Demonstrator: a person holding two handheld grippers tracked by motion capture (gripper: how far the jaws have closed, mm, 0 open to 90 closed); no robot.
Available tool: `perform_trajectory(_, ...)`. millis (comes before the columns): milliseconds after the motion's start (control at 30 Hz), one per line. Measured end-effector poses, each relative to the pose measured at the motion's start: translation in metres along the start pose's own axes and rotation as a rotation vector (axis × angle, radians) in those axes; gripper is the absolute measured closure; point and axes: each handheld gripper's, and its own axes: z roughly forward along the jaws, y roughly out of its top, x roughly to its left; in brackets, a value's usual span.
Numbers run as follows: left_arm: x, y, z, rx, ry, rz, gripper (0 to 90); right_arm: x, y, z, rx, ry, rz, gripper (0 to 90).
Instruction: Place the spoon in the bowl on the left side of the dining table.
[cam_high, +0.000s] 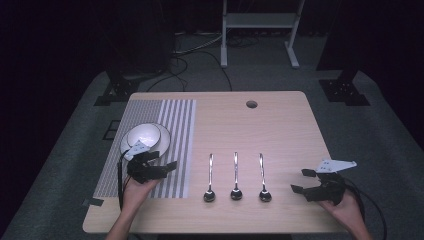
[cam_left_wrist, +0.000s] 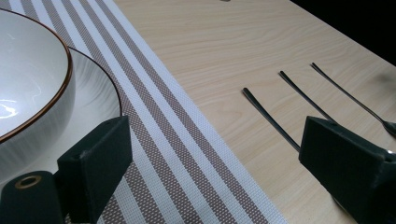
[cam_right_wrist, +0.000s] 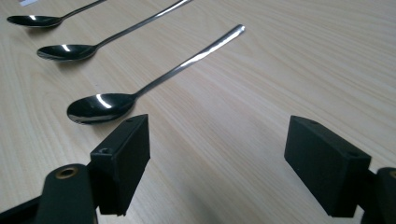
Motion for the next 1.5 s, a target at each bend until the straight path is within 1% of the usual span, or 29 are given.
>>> perform_trajectory(33,0.001,0.000,0.000,0.002,-0.004,-0.007,8.6,0.002,0.002,0.001,0.004,0.003,-0.010,21.2)
perform_trajectory(67,0.001,0.000,0.000,0.002,-0.004,-0.007,8.6,0.002,0.002,0.001,0.004,0.003,-0.010,21.2)
perform_trajectory(100,0.002,0.000,0.000,0.005,-0.004,-0.008,8.6,0.005,0.006,0.004,0.018,0.011,-0.030,21.2)
perform_trajectory(133,0.002,0.000,0.000,0.005,-0.004,-0.008,8.6,0.005,0.006,0.004,0.018,0.011,-0.030,21.2)
perform_trajectory(167,0.002,0.001,0.000,0.003,-0.003,-0.007,8.6,0.006,0.008,0.005,0.025,0.014,-0.042,21.2)
perform_trajectory(200,0.002,0.001,-0.001,0.003,0.000,-0.006,8.6,0.010,0.013,0.007,0.035,0.018,-0.061,21.2)
perform_trajectory(300,0.004,0.002,-0.002,-0.006,-0.001,-0.017,8.6,0.016,0.022,0.011,0.049,0.029,-0.093,21.2)
perform_trajectory(467,0.005,0.002,-0.002,-0.005,-0.008,-0.018,8.6,0.025,0.036,0.019,0.073,0.052,-0.145,21.2)
perform_trajectory(600,0.004,0.002,0.000,0.000,-0.012,-0.019,8.6,0.030,0.046,0.027,0.100,0.068,-0.183,21.2)
perform_trajectory(633,0.004,0.002,0.000,0.000,-0.012,-0.019,8.6,0.030,0.046,0.027,0.100,0.068,-0.183,21.2)
perform_trajectory(667,0.004,0.002,0.000,0.005,-0.013,-0.017,8.6,0.033,0.051,0.031,0.113,0.076,-0.201,21.2)
perform_trajectory(1033,0.004,0.002,0.003,0.013,-0.019,-0.020,8.6,0.051,0.075,0.054,0.183,0.123,-0.292,21.3)
perform_trajectory(1100,0.004,0.002,0.003,0.014,-0.021,-0.019,8.6,0.053,0.077,0.056,0.188,0.127,-0.299,21.3)
perform_trajectory(1133,0.005,0.002,0.004,0.017,-0.022,-0.021,8.6,0.056,0.081,0.060,0.200,0.134,-0.317,21.3)
perform_trajectory(1300,0.006,0.002,0.004,0.020,-0.022,-0.023,8.7,0.067,0.091,0.071,0.230,0.151,-0.372,21.8)
perform_trajectory(1433,0.006,0.002,0.004,0.020,-0.022,-0.024,8.6,0.075,0.099,0.079,0.244,0.166,-0.409,22.2)
perform_trajectory(1500,0.007,0.002,0.004,0.021,-0.025,-0.028,8.6,0.078,0.100,0.081,0.249,0.169,-0.416,22.3)
